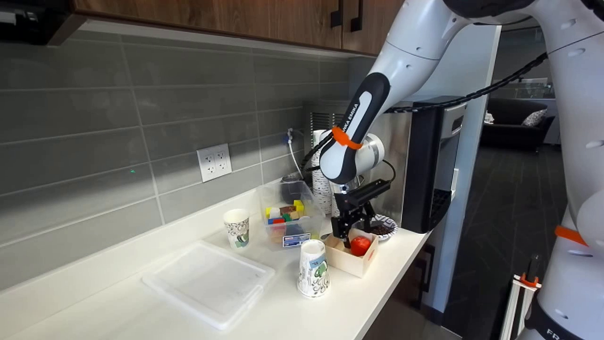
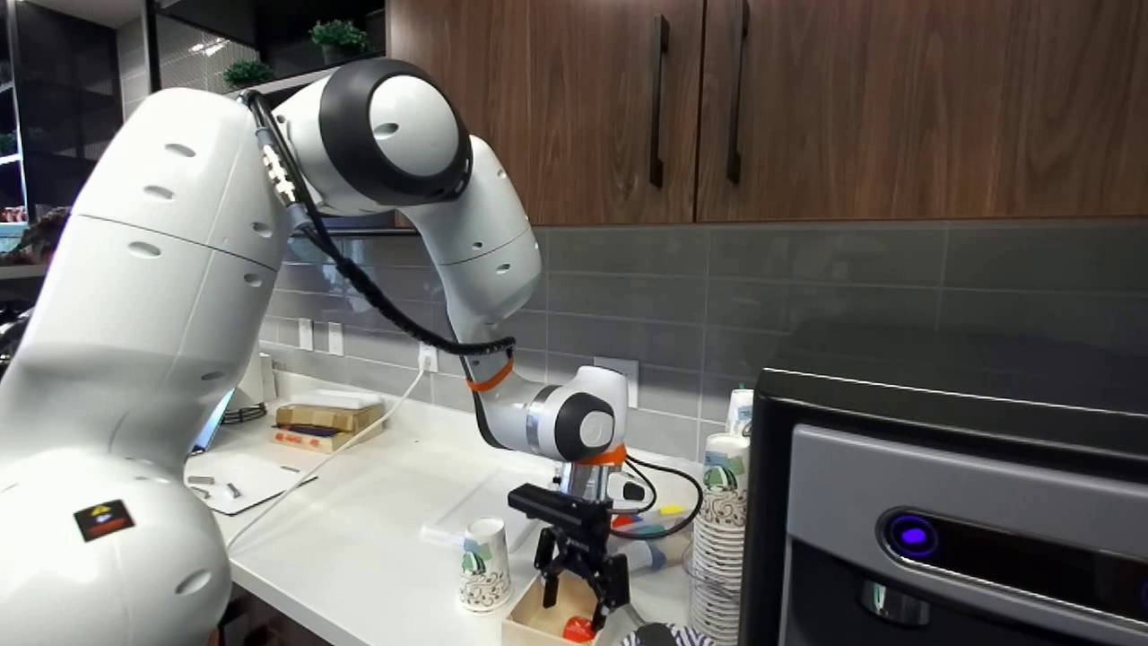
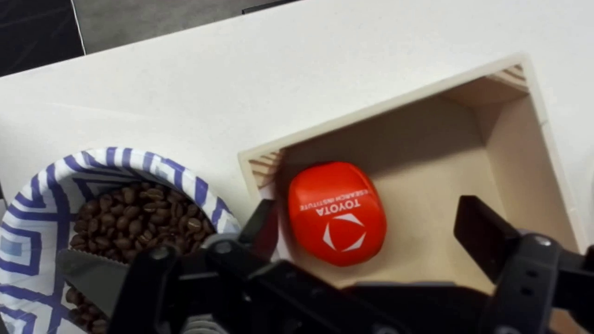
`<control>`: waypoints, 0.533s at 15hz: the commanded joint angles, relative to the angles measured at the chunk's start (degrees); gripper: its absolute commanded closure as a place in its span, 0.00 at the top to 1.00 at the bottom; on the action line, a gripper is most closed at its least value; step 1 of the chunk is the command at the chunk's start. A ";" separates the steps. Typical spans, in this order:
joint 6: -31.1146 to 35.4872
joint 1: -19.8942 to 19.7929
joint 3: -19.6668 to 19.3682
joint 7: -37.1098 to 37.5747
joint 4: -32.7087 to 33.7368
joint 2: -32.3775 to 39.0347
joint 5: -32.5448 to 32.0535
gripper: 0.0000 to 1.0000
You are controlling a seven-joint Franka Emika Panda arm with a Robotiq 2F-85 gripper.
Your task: Pick up the objects from the white bowl and put them in the colorless bowl
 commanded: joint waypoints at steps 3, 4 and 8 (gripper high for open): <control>-2.21 4.25 -1.51 7.69 1.02 -0.21 -4.84 1.00; -2.50 4.70 -1.61 8.83 0.99 -0.21 -5.44 1.00; -4.76 6.06 -1.78 12.88 0.81 0.24 -6.63 1.00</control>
